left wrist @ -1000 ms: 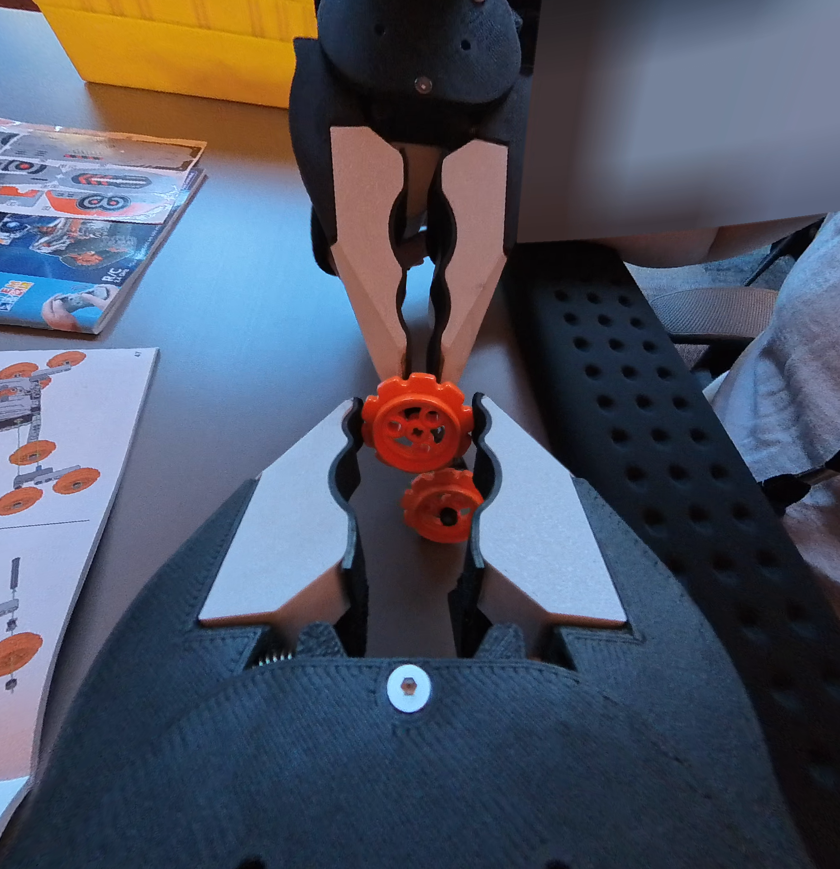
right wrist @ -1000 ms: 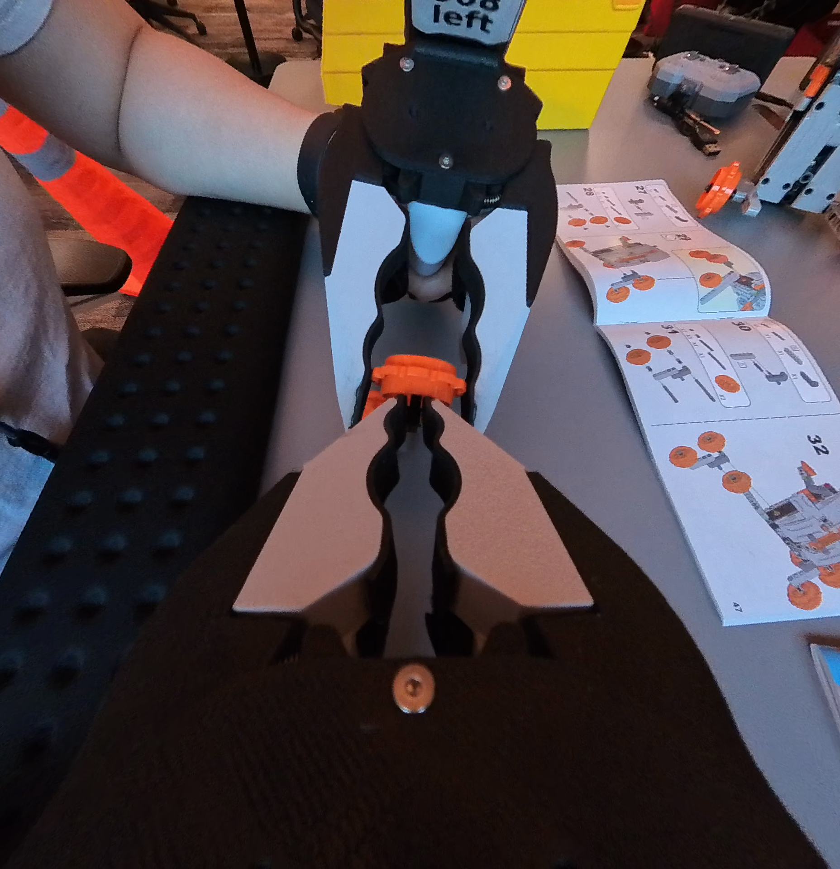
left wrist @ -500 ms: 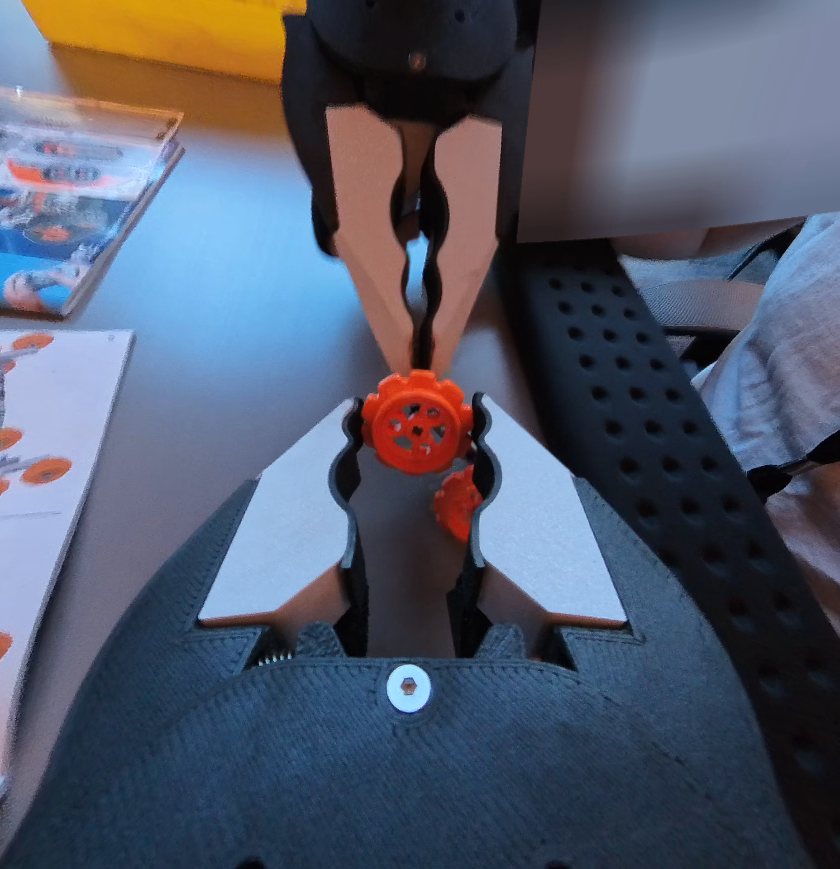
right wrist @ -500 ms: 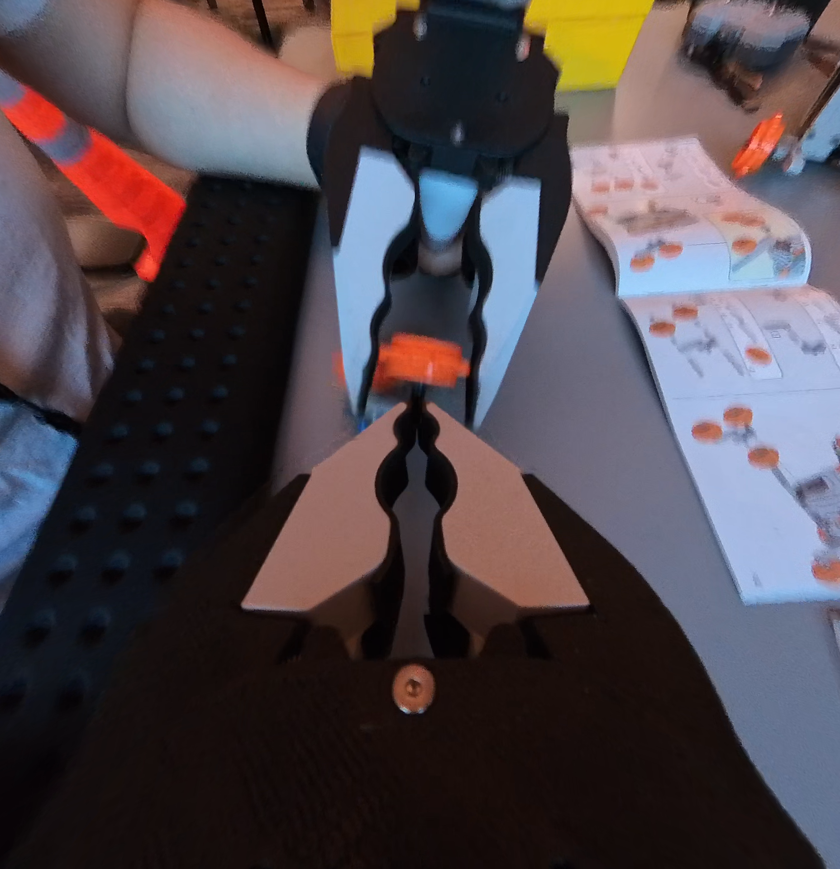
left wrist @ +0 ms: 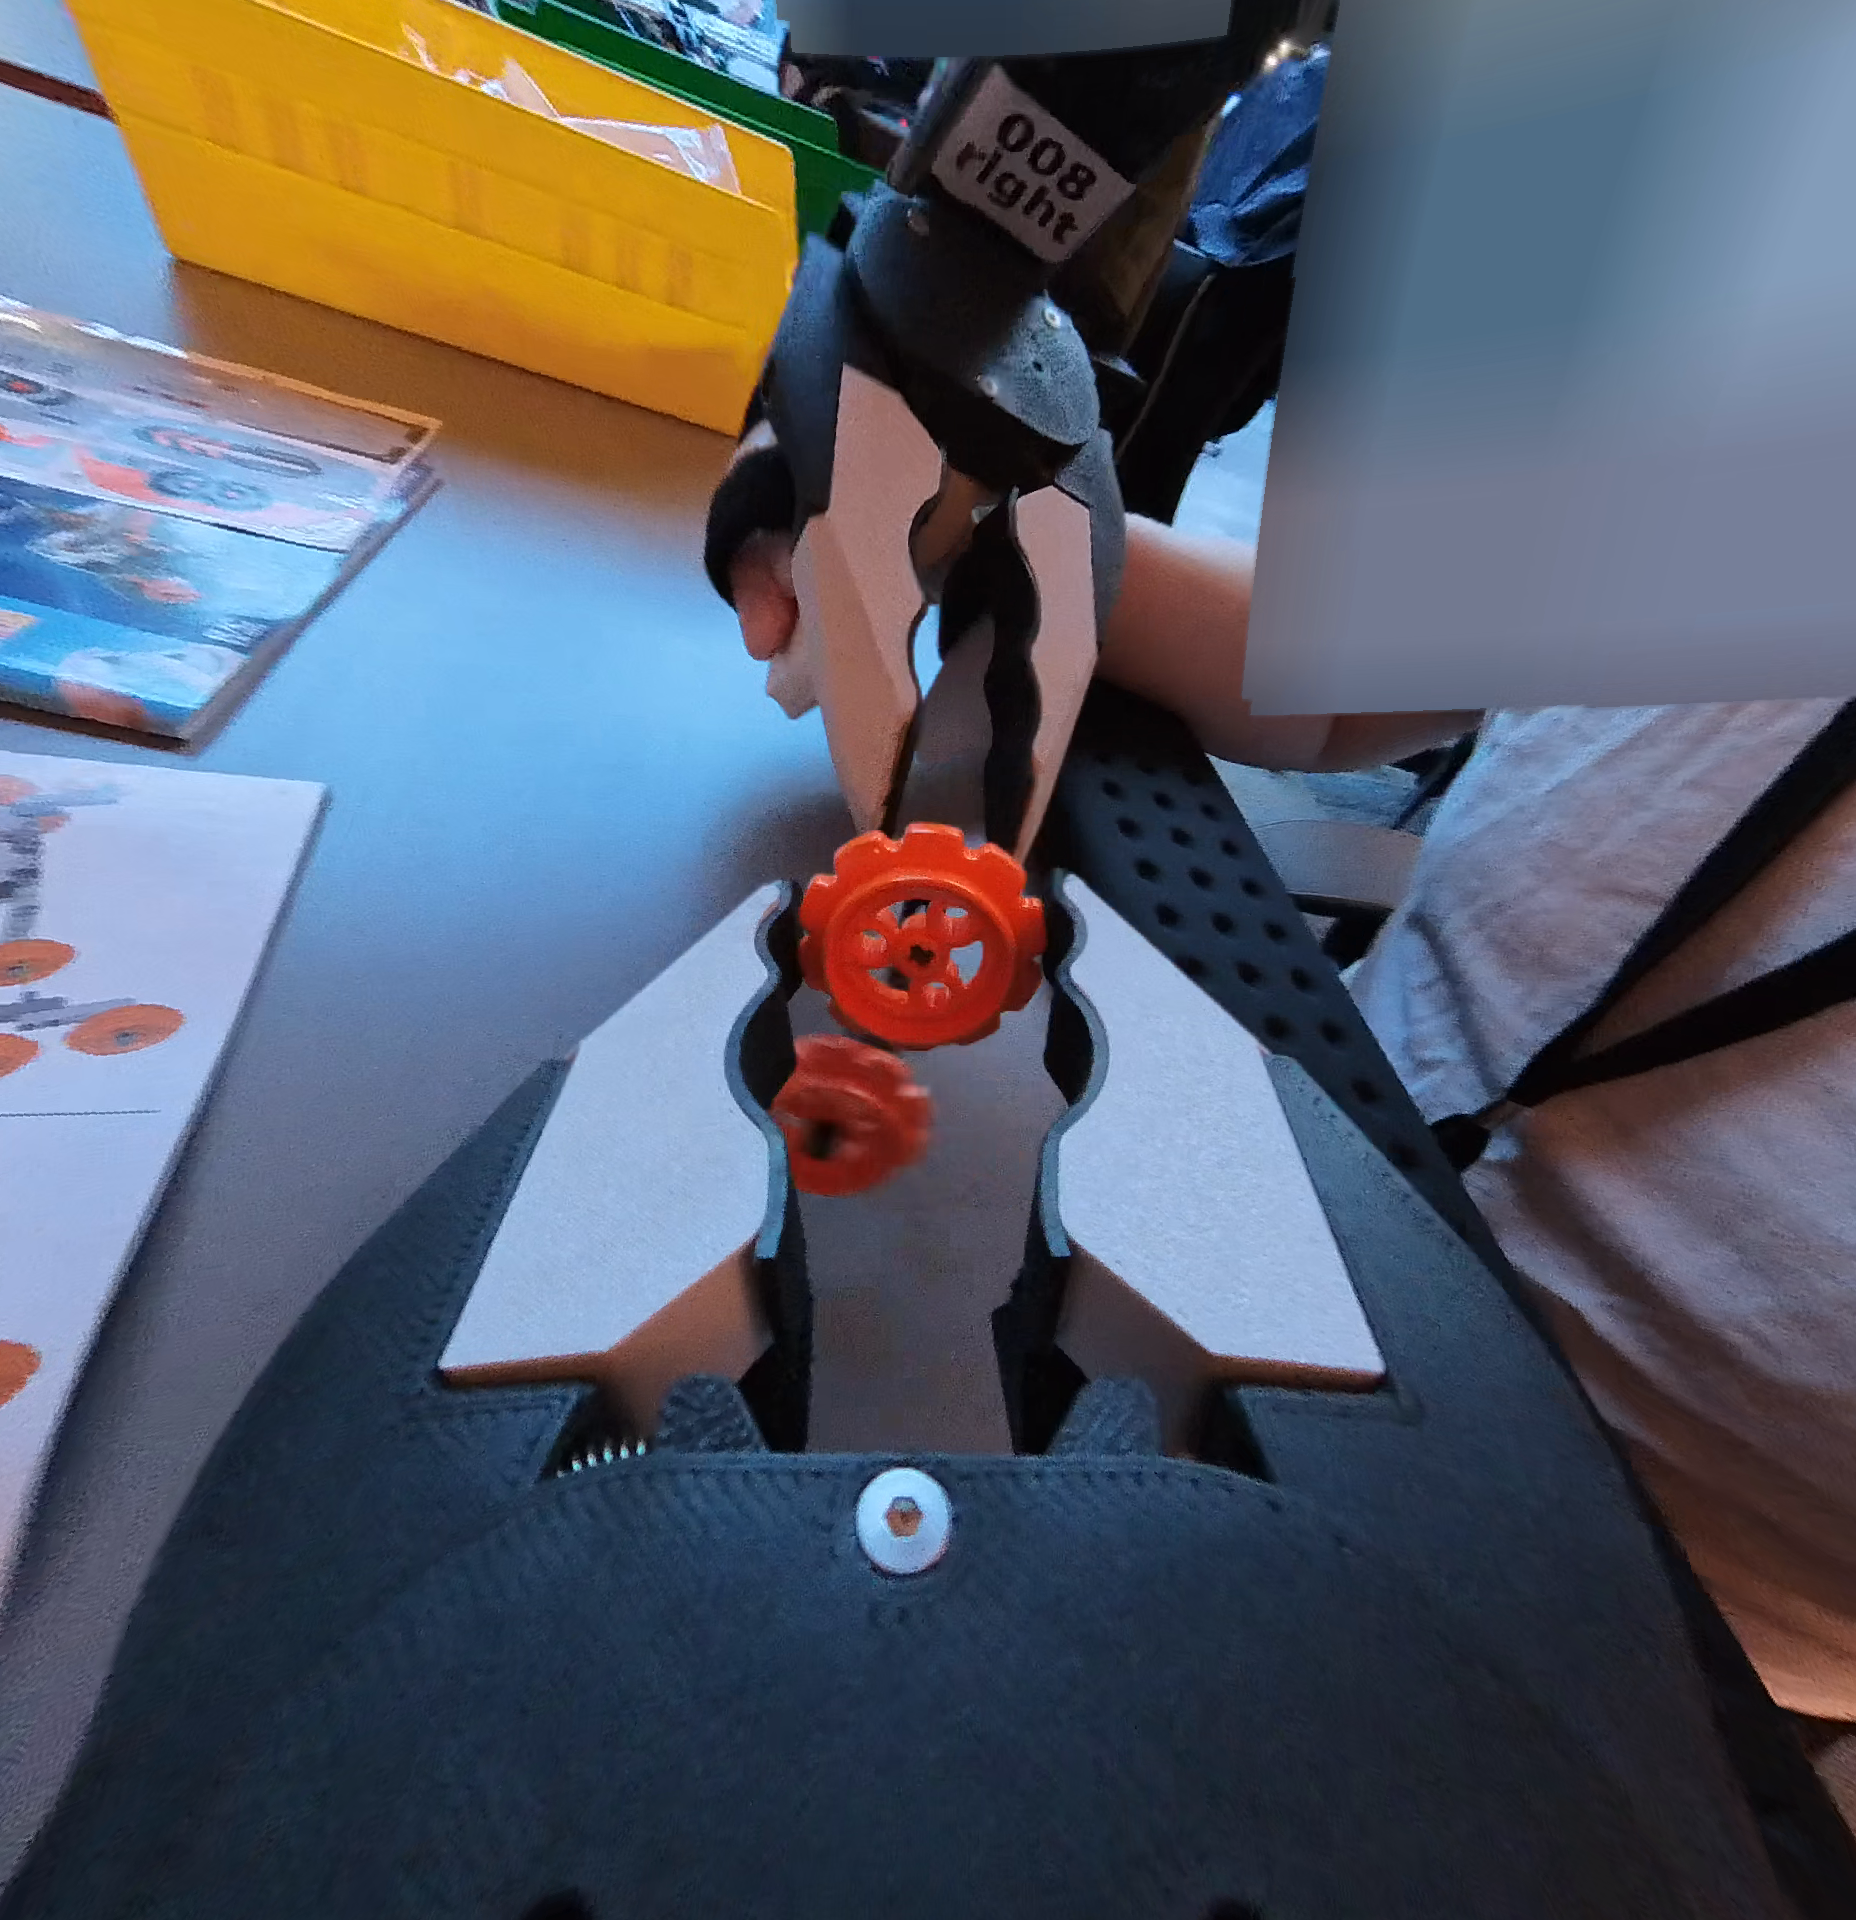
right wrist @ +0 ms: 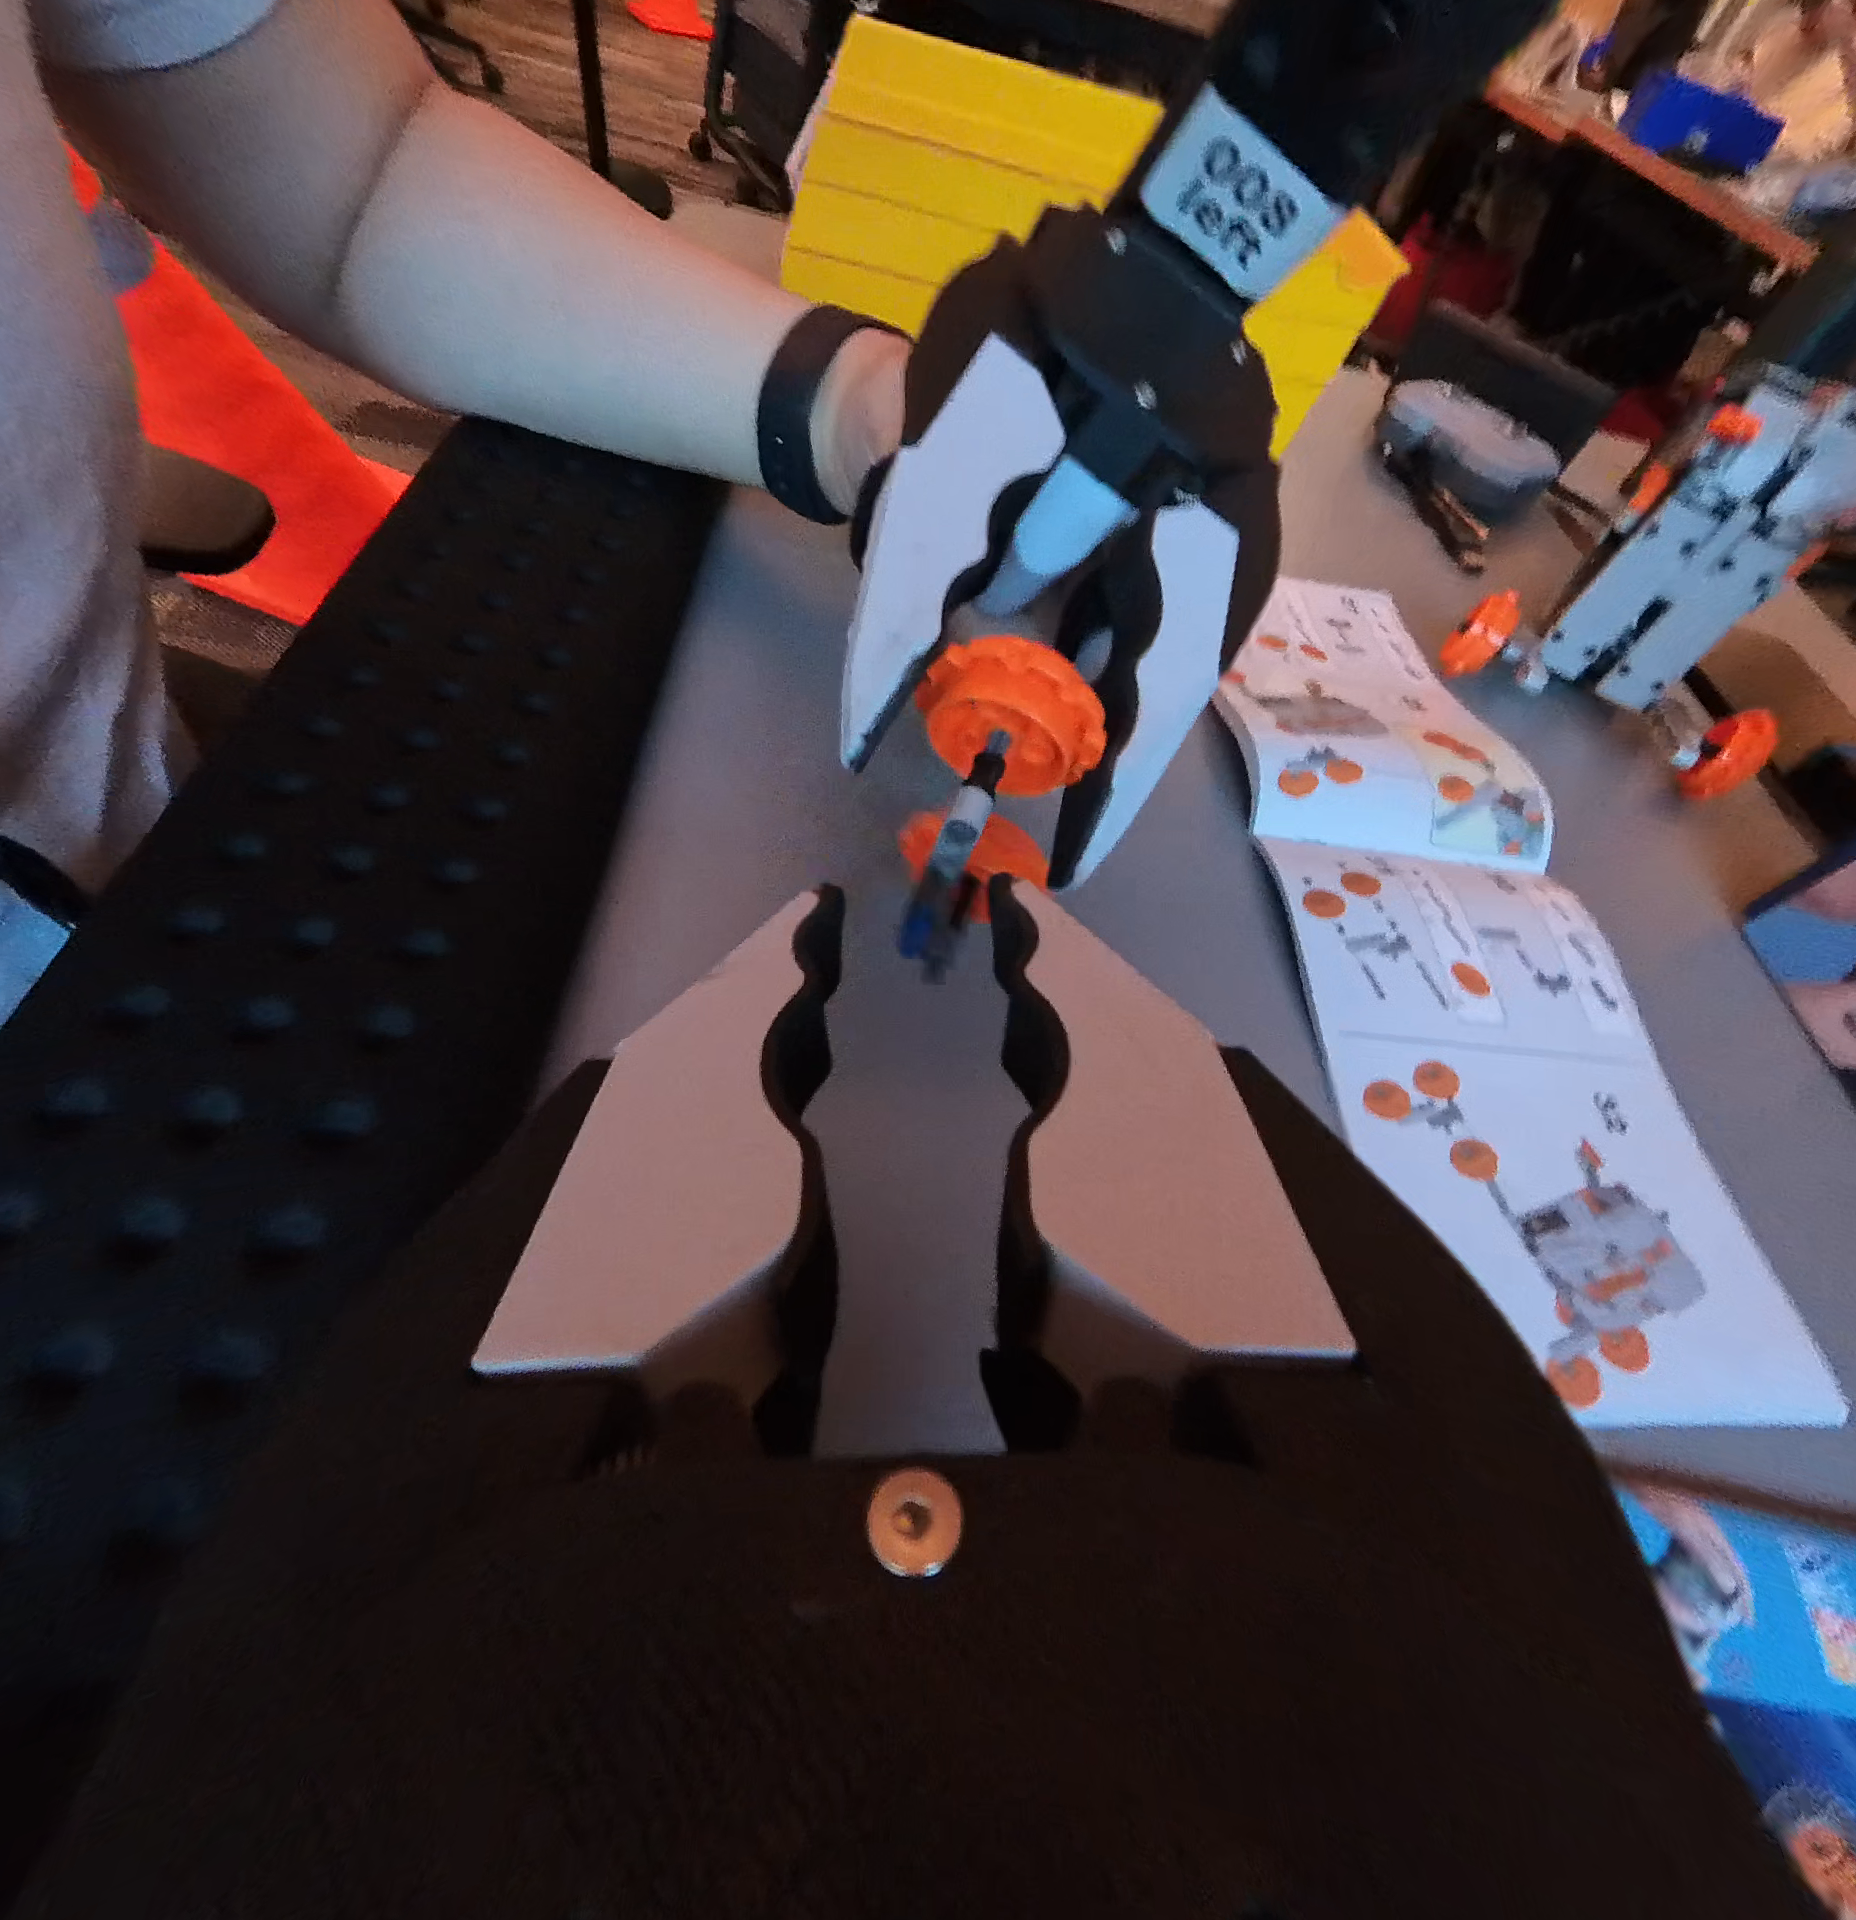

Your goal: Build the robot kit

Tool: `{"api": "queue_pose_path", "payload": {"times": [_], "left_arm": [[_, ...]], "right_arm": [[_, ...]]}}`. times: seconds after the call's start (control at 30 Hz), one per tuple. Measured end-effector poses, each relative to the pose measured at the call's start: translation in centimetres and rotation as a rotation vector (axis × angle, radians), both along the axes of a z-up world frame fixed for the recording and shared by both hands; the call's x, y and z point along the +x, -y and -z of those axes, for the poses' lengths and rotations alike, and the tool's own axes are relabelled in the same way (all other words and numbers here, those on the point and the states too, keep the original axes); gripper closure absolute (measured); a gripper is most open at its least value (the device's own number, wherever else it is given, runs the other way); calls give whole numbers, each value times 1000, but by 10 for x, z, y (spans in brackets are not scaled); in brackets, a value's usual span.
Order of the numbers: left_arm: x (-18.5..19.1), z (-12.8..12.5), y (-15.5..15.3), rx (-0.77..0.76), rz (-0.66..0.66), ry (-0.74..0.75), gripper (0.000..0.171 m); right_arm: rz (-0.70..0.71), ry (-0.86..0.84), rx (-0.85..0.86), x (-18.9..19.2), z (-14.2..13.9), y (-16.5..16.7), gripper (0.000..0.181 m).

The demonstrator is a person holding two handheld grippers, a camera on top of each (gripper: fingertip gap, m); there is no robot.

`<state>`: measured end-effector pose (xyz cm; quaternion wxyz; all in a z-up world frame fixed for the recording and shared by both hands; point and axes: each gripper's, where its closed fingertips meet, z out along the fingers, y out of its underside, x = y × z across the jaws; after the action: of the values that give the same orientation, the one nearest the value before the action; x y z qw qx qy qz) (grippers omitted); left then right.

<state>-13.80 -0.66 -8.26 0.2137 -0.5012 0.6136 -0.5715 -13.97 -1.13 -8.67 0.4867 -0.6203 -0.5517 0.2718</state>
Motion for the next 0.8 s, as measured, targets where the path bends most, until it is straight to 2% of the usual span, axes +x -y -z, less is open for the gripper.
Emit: {"api": "queue_pose_path", "payload": {"times": [0.2, 0.33, 0.4, 0.5, 0.8], "left_arm": [[1, 6, 7, 1, 34, -22, 128], [3, 8, 9, 27, 30, -33, 128], [4, 9, 8, 39, 22, -38, 127], [5, 11, 6, 59, 9, -47, 127], [8, 14, -2, 94, -41, -62, 127]], "right_arm": [[-28, -13, 87, -11, -6, 2, 153], [39, -81, -100, -16, -5, -11, 159], [28, -68, -150, -19, -2, -9, 168], [75, -54, -108, -21, -4, -15, 175], [170, -1, -128, -18, 1, -24, 177]]}}
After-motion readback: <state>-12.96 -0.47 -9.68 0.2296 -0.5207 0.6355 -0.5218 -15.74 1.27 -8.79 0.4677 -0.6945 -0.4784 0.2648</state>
